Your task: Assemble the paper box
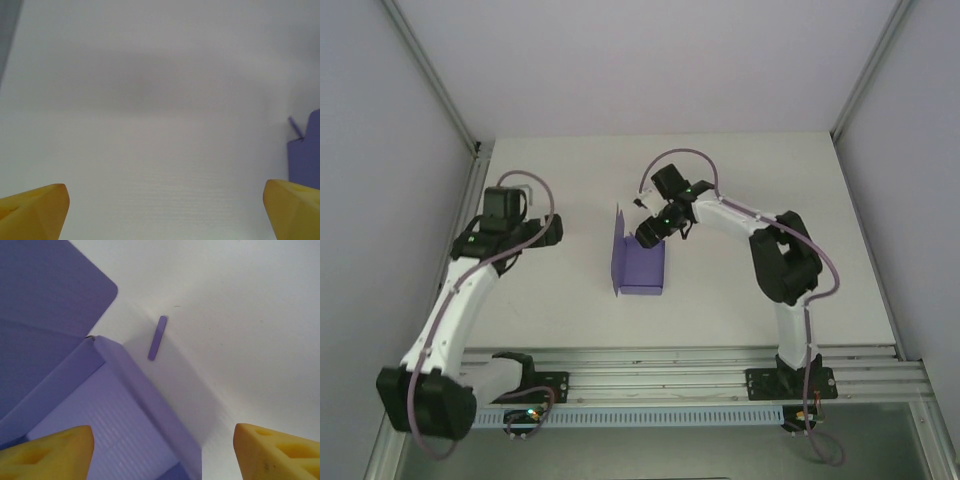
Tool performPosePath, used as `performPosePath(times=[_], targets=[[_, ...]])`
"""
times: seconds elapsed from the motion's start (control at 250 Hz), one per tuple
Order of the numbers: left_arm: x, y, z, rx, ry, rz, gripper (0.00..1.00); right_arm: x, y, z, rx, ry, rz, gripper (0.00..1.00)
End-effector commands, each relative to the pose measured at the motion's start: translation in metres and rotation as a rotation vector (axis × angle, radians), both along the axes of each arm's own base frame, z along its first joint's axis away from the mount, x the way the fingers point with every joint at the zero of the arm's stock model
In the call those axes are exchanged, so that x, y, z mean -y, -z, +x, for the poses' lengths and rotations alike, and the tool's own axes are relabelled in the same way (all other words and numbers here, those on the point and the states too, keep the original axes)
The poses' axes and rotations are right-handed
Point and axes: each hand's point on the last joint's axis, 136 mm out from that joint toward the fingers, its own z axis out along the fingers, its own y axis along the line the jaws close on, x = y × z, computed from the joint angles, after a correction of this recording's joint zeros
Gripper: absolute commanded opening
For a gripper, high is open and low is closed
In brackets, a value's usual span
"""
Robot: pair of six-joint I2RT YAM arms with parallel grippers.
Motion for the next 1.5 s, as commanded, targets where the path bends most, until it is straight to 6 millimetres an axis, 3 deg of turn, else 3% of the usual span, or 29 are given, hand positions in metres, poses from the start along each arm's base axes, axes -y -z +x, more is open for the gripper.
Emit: performPosePath(times=[0.0,0.048,0.14,0.22,0.312,0.415,0.491,0.603,0.763,0.931,1.038,1.122,1.27,1.334,1.478,1.498], targets=[[0.002,-0.009,0.001,0.078,-0.006,-0.053,1.0,-0.014,0.009,-0.01,-0.052,-0.08,0.008,0.7],[0.006,-0.01,0.0,0.092,0.012,-0.065,1.0,-0.017,0.014,-0.011,-0.061,-0.088,0.004,0.69],[0.007,-0.011,-0.001,0.097,0.021,-0.072,1.0,-0.019,0.021,-0.009,-0.063,-0.074,-0.01,0.56],[0.005,-0.008,0.0,0.085,0.011,-0.066,1.0,-0.014,0.024,-0.005,-0.053,-0.025,-0.023,0.35],[0.004,-0.005,0.001,0.065,-0.002,-0.066,1.0,0.0,0.025,0.001,-0.027,0.107,-0.064,0.26],[0.004,-0.002,0.002,0.052,-0.017,-0.07,1.0,0.032,0.028,-0.004,-0.03,0.339,-0.134,0.11],[0.004,0.001,0.003,0.043,-0.021,-0.071,1.0,0.052,0.026,-0.01,0.006,0.529,-0.145,0.11],[0.005,-0.001,0.006,0.04,-0.023,-0.08,1.0,0.078,0.025,-0.036,0.015,0.725,-0.198,0.11],[0.019,-0.003,0.011,0.034,0.022,-0.131,1.0,0.081,0.027,-0.071,0.015,0.805,-0.283,0.11],[0.05,0.004,0.013,0.027,0.176,-0.192,1.0,0.063,0.028,-0.089,-0.002,0.856,-0.234,0.23],[0.072,0.009,0.012,0.015,0.29,-0.192,1.0,0.046,0.012,-0.089,0.01,0.845,-0.138,0.31],[0.087,0.012,0.009,0.017,0.389,-0.143,1.0,0.05,-0.005,-0.087,0.05,0.835,-0.118,0.34],[0.11,0.012,0.0,0.038,0.546,-0.11,1.0,0.074,-0.044,-0.088,0.193,0.765,-0.138,0.55],[0.121,0.009,-0.005,0.058,0.626,-0.114,1.0,0.082,-0.061,-0.088,0.279,0.65,-0.151,0.67],[0.137,0.01,-0.007,0.089,0.78,-0.078,1.0,0.081,-0.092,-0.07,0.406,0.377,-0.064,0.9],[0.138,0.012,-0.005,0.083,0.79,-0.071,1.0,0.079,-0.104,-0.07,0.42,0.327,-0.017,0.94]])
